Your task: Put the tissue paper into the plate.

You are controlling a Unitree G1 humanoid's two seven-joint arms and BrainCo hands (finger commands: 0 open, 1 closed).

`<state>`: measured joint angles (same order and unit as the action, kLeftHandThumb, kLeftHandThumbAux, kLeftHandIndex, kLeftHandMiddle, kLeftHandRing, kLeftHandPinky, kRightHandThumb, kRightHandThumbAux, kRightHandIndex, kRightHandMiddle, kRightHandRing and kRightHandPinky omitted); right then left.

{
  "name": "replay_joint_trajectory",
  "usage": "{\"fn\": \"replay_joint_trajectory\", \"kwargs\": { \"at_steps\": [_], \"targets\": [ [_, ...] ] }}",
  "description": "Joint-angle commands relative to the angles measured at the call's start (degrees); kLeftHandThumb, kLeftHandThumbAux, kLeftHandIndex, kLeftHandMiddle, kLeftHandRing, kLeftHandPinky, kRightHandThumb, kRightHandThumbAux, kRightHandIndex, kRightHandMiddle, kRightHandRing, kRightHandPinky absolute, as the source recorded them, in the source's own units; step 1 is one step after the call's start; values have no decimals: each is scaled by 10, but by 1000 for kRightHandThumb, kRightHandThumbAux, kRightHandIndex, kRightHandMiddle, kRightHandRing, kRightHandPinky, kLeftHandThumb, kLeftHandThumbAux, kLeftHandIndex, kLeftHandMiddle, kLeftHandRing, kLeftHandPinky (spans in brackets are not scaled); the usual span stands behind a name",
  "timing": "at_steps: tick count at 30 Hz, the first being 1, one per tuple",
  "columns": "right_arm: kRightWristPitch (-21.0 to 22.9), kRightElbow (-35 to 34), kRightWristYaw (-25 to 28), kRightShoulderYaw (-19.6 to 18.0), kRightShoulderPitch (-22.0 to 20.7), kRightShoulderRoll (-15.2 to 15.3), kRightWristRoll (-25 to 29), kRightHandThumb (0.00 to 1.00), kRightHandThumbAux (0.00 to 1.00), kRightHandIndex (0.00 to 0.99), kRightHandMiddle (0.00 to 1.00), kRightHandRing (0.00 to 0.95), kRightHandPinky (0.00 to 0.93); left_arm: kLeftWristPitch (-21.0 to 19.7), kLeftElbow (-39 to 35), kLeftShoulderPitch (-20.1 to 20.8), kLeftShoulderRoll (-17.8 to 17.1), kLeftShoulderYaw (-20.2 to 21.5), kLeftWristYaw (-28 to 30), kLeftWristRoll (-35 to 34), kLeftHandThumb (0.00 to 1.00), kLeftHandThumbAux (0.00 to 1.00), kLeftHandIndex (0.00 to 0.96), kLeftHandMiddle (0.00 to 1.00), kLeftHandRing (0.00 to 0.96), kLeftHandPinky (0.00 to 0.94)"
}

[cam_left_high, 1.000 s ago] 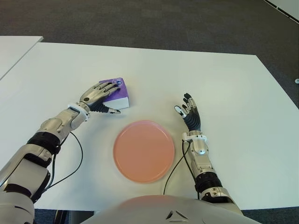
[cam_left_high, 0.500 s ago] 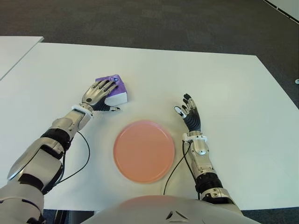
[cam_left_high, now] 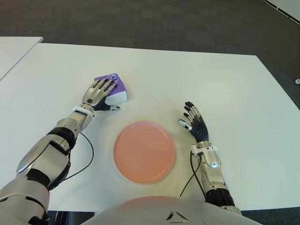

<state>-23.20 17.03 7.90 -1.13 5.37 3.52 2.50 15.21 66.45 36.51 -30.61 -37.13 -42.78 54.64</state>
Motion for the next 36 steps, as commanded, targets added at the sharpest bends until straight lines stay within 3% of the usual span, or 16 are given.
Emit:
{"fn": "replay_joint_trajectory", "kwargs": {
  "at_steps": [1, 9, 28, 36],
  "targets": [
    [91, 20, -7, 0, 69, -4, 2, 18, 641, 0, 0, 0, 0, -17, 23, -7, 12, -22, -33, 19, 58, 337, 0, 0, 0, 0],
    [111, -6, -6, 4, 81, -2, 0, 2, 632, 0, 0, 0, 0, -19, 24, -3, 13, -35, -70, 18, 55, 347, 0, 0, 0, 0],
    [153, -51, -6, 15, 98, -2, -2, 0, 622, 0, 0, 0, 0, 7, -16, -10, -14, -18, -83, 1, 53, 351, 0, 0, 0, 0],
    [124, -38, 1, 20, 95, -1, -5, 0, 634, 0, 0, 0, 0, 6, -38, -19, -24, -8, -107, -3, 46, 355, 0, 0, 0, 0]
  ]
}}
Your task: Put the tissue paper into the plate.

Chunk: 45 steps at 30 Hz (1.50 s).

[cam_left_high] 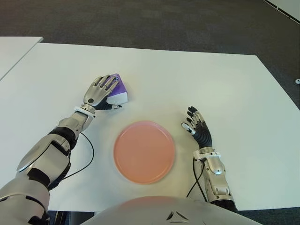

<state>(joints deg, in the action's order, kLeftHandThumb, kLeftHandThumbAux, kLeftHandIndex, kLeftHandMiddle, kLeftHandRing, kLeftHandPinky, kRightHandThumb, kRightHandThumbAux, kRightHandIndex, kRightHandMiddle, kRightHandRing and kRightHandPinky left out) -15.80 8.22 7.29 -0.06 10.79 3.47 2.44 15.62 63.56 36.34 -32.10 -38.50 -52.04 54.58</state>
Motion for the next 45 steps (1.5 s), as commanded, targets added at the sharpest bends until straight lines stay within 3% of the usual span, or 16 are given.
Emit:
{"fn": "replay_joint_trajectory", "kwargs": {
  "at_steps": [1, 7, 16, 21, 25, 29, 31, 32, 35, 41, 45],
  "targets": [
    [42, 57, 9, 10, 39, 1, -4, 0, 636, 0, 0, 0, 0, 2, -13, -18, -11, 8, -19, -3, 45, 356, 0, 0, 0, 0],
    [-3, 93, 30, 9, 28, 6, 2, 0, 657, 0, 0, 0, 0, 3, -30, -22, -20, 16, -42, 0, 35, 355, 0, 0, 0, 0],
    [-36, 114, 53, 8, 21, 8, 7, 0, 696, 0, 0, 0, 0, 13, -38, -22, -25, 26, -56, -4, 35, 363, 0, 0, 0, 0],
    [-39, 118, 54, 6, 20, 7, 7, 0, 717, 0, 0, 0, 0, 12, -22, -19, -18, 24, -51, -1, 37, 368, 0, 0, 0, 0],
    [-36, 111, 55, 6, 23, 6, 8, 0, 737, 0, 0, 0, 0, 6, 36, -13, 15, 12, -19, -2, 30, 407, 0, 0, 0, 2],
    [-36, 110, 56, 5, 24, 6, 9, 0, 751, 0, 0, 0, 0, 13, 64, -6, 30, 12, 30, -13, 70, 468, 3, 80, 80, 124],
    [-32, 109, 56, 5, 24, 5, 10, 0, 757, 0, 0, 0, 0, 16, 74, -4, 38, 10, 62, -17, 158, 515, 79, 146, 157, 218],
    [-31, 108, 56, 5, 24, 5, 10, 0, 760, 0, 0, 0, 0, 17, 79, -4, 42, 8, 72, -18, 232, 548, 160, 244, 251, 314],
    [-27, 104, 56, 5, 25, 6, 10, 0, 763, 0, 0, 0, 0, 13, 93, -10, 56, -3, 84, -15, 334, 591, 273, 379, 378, 434],
    [-8, 92, 41, 2, 29, 6, 4, 0, 752, 0, 0, 0, 0, -4, 120, -16, 77, -18, 109, -11, 382, 614, 372, 534, 509, 536],
    [-17, 97, 45, 2, 29, 9, 6, 0, 739, 0, 0, 0, 0, -10, 125, -13, 78, -26, 111, -10, 381, 609, 399, 582, 551, 563]
  ]
}}
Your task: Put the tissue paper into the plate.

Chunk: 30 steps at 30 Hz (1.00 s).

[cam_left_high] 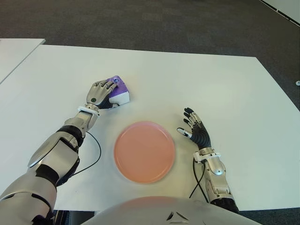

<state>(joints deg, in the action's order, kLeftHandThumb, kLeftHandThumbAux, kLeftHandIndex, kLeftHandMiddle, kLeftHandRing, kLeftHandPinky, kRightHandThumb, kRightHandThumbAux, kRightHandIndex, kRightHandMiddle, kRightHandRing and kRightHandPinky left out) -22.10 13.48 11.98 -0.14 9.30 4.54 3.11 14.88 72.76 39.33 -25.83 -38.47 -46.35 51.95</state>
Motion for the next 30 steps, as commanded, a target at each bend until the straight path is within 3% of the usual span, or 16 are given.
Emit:
{"fn": "replay_joint_trajectory", "kwargs": {
  "at_steps": [1, 13, 17, 20, 23, 30],
  "targets": [
    [44, 45, -1, 3, 44, -2, -1, 0, 736, 0, 0, 0, 0, -5, 35, -42, 15, -30, 55, 18, 379, 607, 404, 590, 557, 562],
    [36, 52, 3, 0, 44, -1, 4, 0, 731, 0, 0, 0, 0, -16, 43, -35, 15, -44, 80, 12, 314, 574, 401, 602, 555, 536],
    [37, 54, 3, 0, 43, -1, 5, 0, 732, 0, 0, 0, 0, -18, 46, -32, 14, -47, 92, 10, 274, 564, 391, 567, 515, 469],
    [36, 53, 4, -1, 45, 0, 5, 0, 731, 0, 0, 0, 0, -22, 47, -30, 15, -51, 99, 12, 228, 558, 346, 437, 379, 304],
    [35, 52, 5, -1, 46, 1, 5, 0, 730, 0, 0, 0, 0, -27, 48, -29, 15, -54, 100, 13, 190, 552, 308, 357, 296, 214],
    [31, 53, 9, -3, 48, 4, 7, 0, 726, 0, 0, 0, 0, -31, 46, -29, 14, -52, 97, 10, 168, 551, 274, 293, 232, 166]
  ]
}}
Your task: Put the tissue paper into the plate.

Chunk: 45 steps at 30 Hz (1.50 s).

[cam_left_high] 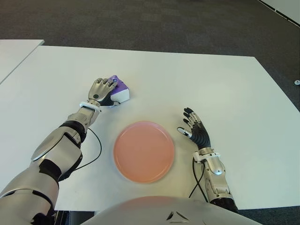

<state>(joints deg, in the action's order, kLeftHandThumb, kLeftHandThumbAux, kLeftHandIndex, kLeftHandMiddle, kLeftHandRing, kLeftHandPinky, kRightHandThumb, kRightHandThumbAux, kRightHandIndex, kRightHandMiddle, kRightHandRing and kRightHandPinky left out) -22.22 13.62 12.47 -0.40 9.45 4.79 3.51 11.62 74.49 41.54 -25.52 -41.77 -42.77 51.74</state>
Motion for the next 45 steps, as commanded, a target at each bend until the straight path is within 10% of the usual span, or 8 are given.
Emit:
{"fn": "replay_joint_trajectory", "kwargs": {
  "at_steps": [1, 7, 13, 18, 24, 45],
  "targets": [
    [32, 52, 5, 0, 46, 2, 3, 0, 726, 0, 0, 0, 0, 1, 29, -51, 11, -19, 62, 11, 166, 551, 273, 290, 229, 162],
    [33, 53, 6, -2, 46, 3, 3, 0, 727, 0, 0, 0, 0, 0, 30, -52, 9, -20, 59, 13, 157, 553, 268, 277, 215, 161],
    [37, 53, 4, -4, 47, 3, 2, 0, 732, 0, 0, 0, 0, 1, 30, -59, 11, -17, 44, 10, 207, 572, 326, 456, 424, 431],
    [39, 53, 1, -6, 46, 2, 2, 0, 736, 0, 0, 0, 0, -11, 28, -73, 18, -5, -2, -1, 570, 672, 421, 629, 607, 639],
    [33, 56, 6, -6, 45, 4, 3, 0, 738, 0, 0, 0, 0, -6, 20, -93, 32, 33, -105, -40, 707, 696, 439, 743, 734, 777],
    [39, 66, -2, -11, 35, 5, 0, 0, 732, 0, 0, 0, 0, 92, -5, -74, 33, 90, -240, -70, 740, 698, 442, 856, 844, 825]
  ]
}}
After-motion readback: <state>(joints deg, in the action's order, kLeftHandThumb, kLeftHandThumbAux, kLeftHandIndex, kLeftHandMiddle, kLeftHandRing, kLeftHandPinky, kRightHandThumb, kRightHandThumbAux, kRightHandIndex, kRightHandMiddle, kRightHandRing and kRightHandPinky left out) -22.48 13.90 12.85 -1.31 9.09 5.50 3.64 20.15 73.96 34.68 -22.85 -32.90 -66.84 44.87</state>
